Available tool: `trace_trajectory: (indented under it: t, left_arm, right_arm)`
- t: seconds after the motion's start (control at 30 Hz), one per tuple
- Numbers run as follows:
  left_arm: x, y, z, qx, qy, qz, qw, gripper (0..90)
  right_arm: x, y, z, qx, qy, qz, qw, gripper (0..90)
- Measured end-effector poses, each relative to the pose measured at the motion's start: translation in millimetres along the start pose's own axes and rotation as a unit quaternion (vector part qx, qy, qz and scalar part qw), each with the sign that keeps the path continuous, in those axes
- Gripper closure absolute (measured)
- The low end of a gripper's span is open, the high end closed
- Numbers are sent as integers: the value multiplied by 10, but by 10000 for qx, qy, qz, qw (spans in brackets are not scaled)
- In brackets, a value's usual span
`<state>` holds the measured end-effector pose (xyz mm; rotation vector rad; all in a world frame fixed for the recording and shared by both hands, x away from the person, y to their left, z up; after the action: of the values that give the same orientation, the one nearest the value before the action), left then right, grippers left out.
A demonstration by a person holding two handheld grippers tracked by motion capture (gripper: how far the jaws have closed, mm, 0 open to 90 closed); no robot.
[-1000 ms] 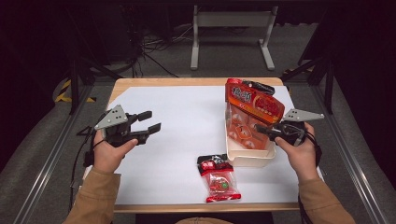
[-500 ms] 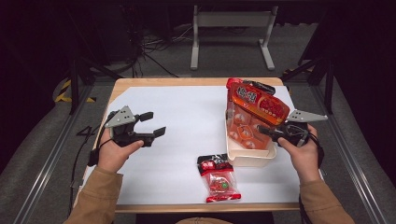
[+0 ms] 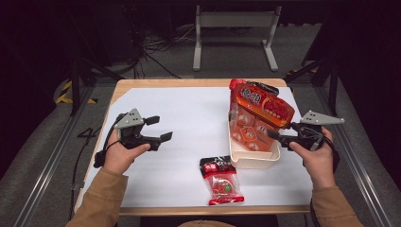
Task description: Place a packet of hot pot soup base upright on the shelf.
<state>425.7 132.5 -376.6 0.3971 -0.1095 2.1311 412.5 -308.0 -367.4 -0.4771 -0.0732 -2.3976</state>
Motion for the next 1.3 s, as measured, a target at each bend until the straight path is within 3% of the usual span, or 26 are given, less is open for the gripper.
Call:
trace_trajectory:
  t: [0.27,0.37,0.5,0.77,1.3]
  left_arm:
    - [-98,75,-8,-1,-104,-128,9999,208]
    - [-119,87,-15,-14,-144,-125,9998,208]
    - [-173,125,-29,-25,-187,-214,9996,206]
    - [-241,177,-49,-28,-209,-260,9994,201]
    - [-345,273,-79,38,-199,-463,9987,195]
  right_arm:
    - [283,97,46,100,173,-88,9998,350]
    - [330,120,42,111,110,-85,9998,349]
    - [421,205,-10,174,-85,-256,9995,344]
    - [414,339,-103,155,-204,-456,9986,314]
    - [347,474,-245,241,-297,-608,9974,283]
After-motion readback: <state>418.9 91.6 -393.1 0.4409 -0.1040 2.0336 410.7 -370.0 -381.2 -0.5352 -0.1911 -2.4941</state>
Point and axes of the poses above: each handheld gripper's, and its own axes: x roughly backward along the jaws, z roughly out of its top, y roughly to its right, the point moved 5 cm from there along -x, roughly forward along the jaws, and after that the axes turned 4 degrees about y, right-handed, at the moved point
